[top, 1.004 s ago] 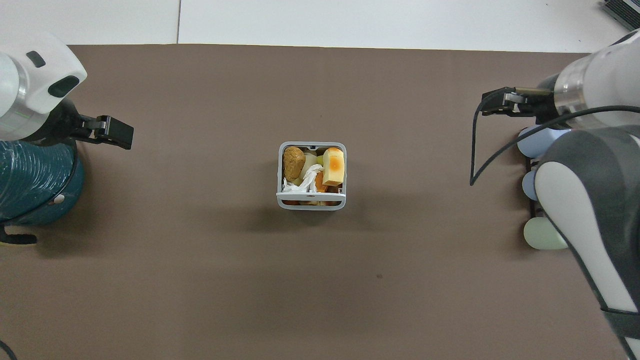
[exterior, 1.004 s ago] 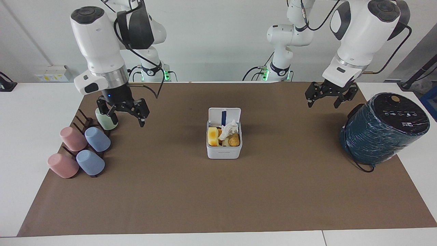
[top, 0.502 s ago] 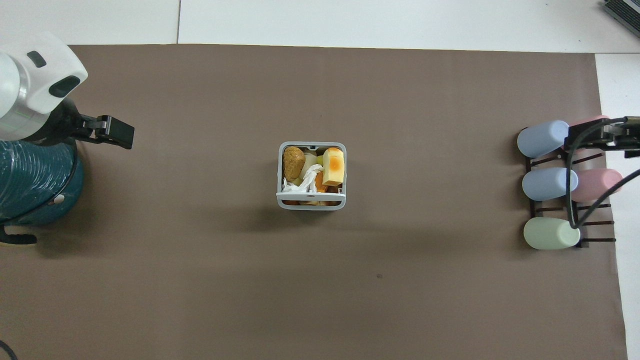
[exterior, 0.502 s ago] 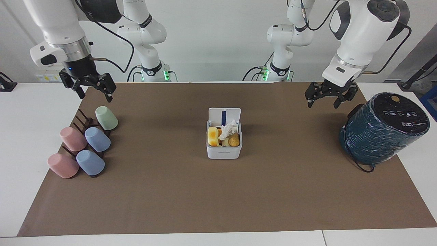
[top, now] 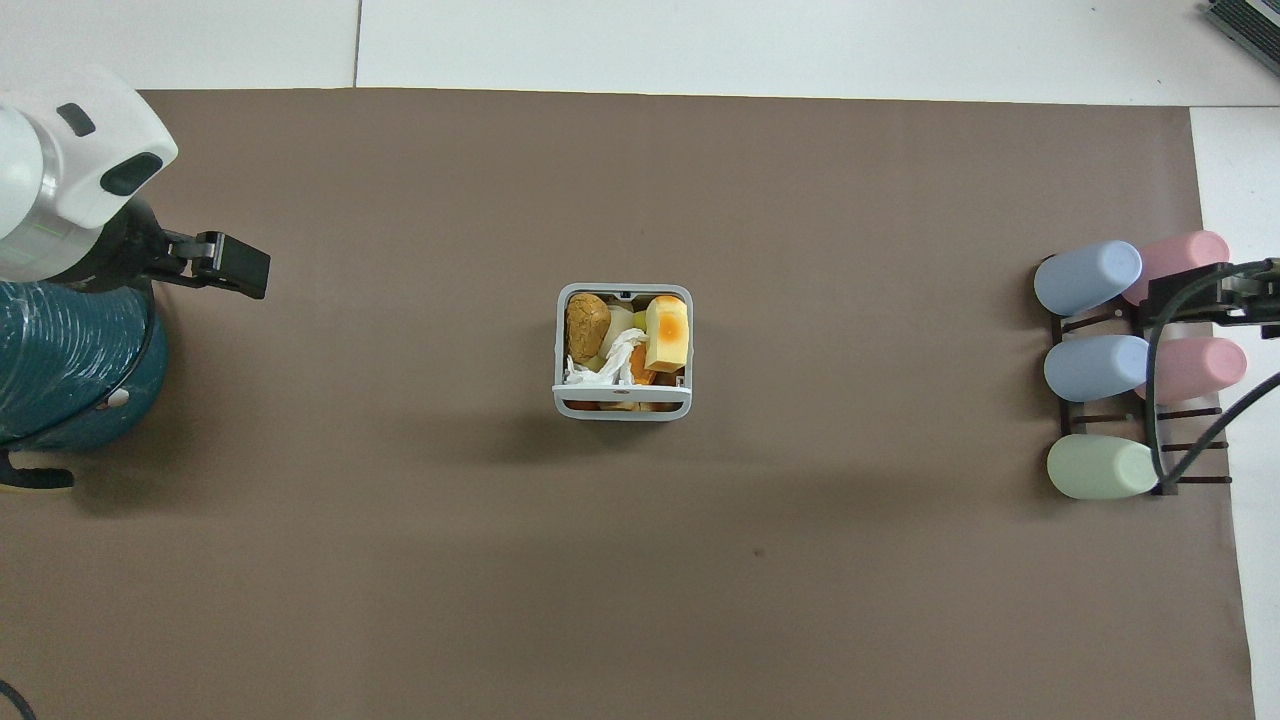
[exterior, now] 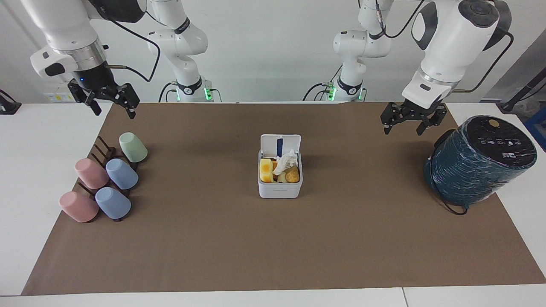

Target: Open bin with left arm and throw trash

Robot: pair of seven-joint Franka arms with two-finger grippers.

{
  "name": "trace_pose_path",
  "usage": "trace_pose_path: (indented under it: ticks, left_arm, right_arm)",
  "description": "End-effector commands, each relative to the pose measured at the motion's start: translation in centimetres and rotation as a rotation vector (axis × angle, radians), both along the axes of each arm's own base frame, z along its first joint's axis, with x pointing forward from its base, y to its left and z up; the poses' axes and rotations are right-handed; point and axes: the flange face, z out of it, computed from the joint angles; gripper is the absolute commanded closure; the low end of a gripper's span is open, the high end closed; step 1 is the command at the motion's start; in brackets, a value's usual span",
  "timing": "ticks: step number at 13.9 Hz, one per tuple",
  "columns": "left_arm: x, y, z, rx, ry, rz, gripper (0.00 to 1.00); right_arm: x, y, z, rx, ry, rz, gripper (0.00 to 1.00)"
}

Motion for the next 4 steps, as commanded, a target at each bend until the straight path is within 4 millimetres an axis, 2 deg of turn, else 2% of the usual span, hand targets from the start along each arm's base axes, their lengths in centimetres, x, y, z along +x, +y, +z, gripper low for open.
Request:
trace_pose_path:
  ticks: [1,2,4]
  left_arm:
    - [-0.6,0.4,0.1,0.009,-0.016,-0.008,0.00]
    - [-0.6,0.5,0.1,0.009,-0.016,-0.007,0.00]
    - [-0.6,0.5,0.1,0.009,-0.016,-0.007,0.00]
  right_arm:
    - [-0.5,0.1,0.1,0.010,0.002,-0.013,0.00]
    - [-0.7,0.2,0.1,0.010,0.010,-0.009,0.00]
    - [-1.3,1.7,0.7,0.040,0.067,0.011,0.00]
